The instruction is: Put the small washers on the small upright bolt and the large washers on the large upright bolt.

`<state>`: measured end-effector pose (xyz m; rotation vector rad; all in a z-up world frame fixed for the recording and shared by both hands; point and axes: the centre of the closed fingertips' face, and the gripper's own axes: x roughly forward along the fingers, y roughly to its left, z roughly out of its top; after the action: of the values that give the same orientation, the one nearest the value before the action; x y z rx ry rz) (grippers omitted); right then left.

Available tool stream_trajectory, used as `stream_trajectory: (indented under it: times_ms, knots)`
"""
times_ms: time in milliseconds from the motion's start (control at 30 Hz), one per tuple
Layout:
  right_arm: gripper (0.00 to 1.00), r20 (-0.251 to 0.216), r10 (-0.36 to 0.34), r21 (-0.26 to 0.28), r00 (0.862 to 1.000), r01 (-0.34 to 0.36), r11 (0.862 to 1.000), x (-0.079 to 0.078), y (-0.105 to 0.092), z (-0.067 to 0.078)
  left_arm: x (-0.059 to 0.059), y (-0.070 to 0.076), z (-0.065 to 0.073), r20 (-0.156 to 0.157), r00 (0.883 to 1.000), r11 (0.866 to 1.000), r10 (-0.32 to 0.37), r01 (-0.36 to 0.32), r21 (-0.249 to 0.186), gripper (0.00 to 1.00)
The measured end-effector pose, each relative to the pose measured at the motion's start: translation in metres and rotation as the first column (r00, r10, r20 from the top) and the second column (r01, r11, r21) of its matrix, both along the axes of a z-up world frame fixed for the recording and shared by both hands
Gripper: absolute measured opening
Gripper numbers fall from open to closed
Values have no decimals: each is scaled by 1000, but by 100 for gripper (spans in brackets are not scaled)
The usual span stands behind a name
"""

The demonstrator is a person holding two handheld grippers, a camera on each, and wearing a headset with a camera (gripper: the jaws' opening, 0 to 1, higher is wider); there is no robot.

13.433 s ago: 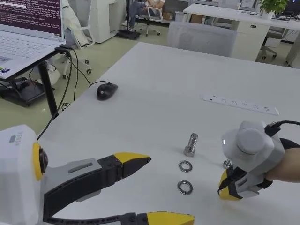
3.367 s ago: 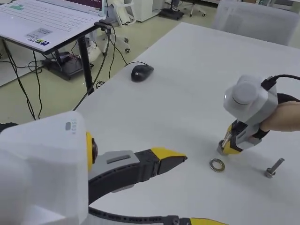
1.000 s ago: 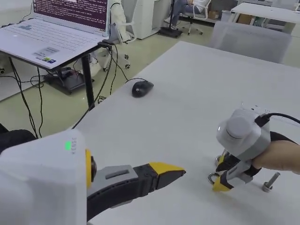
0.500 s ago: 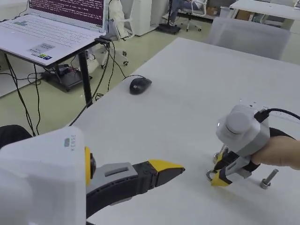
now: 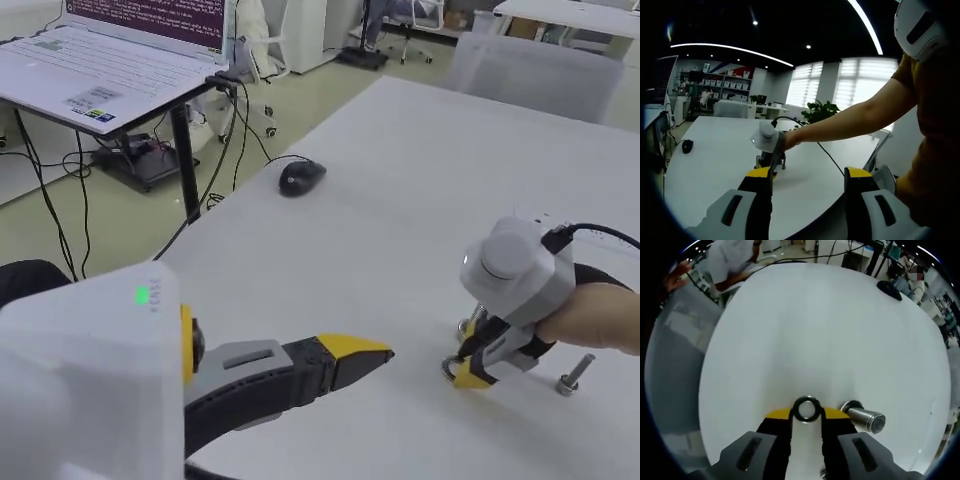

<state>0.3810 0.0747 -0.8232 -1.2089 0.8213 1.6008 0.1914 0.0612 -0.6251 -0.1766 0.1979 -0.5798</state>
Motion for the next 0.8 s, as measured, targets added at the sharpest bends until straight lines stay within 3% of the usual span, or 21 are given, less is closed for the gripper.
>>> stream_trajectory:
  times_ms: [133, 433, 800]
  knots:
    - [22, -5, -2, 5, 1000, 2, 1000, -2, -4, 5, -1, -1, 0, 1, 1000, 1000, 0, 0, -2, 57]
    - [22, 9, -19, 41, 1000, 19, 999, 2, -10, 33, 0, -6, 2, 4, 1000, 1000, -15, 15, 3, 57]
    - [22, 69, -35, 50, 997, 31, 998, 25, -19, 62, -1, -10, 5, 12, 999, 999, -37, 37, 7, 57]
